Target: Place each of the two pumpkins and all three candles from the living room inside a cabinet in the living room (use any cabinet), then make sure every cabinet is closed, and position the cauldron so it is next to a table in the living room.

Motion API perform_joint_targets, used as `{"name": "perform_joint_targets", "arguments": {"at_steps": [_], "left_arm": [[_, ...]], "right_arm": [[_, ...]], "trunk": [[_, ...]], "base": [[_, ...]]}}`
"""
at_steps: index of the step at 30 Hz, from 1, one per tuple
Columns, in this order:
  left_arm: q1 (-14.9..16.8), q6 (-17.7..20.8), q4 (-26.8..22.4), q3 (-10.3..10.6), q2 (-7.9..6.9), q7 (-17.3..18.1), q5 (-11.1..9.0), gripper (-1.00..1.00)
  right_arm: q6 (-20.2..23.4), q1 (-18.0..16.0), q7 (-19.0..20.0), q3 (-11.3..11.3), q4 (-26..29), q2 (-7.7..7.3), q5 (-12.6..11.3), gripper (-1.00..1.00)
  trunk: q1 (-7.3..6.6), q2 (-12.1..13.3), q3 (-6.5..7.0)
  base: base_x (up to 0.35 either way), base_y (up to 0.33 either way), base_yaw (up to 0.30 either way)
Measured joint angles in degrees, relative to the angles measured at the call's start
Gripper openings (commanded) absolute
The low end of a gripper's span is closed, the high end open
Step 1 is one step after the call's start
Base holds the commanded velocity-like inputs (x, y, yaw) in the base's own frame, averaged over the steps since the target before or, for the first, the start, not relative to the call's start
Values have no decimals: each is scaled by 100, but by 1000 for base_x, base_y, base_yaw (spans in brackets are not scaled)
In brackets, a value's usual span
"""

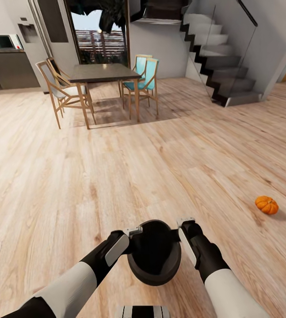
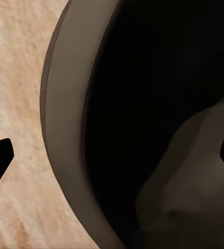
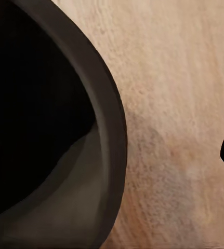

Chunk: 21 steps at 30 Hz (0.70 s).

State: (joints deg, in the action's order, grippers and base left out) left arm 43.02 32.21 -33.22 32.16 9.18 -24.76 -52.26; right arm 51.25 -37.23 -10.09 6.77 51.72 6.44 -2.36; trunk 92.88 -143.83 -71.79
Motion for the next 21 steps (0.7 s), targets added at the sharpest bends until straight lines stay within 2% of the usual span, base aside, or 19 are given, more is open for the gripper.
{"name": "perform_joint_targets", "arguments": {"at_steps": [21], "left_arm": [[0, -77, 0, 0, -4, 0, 11, 100]], "right_arm": [[107, -10, 24, -10, 8, -10, 6, 100]], "trunk": [[54, -28, -466]], "base": [[0, 0, 0]]}}
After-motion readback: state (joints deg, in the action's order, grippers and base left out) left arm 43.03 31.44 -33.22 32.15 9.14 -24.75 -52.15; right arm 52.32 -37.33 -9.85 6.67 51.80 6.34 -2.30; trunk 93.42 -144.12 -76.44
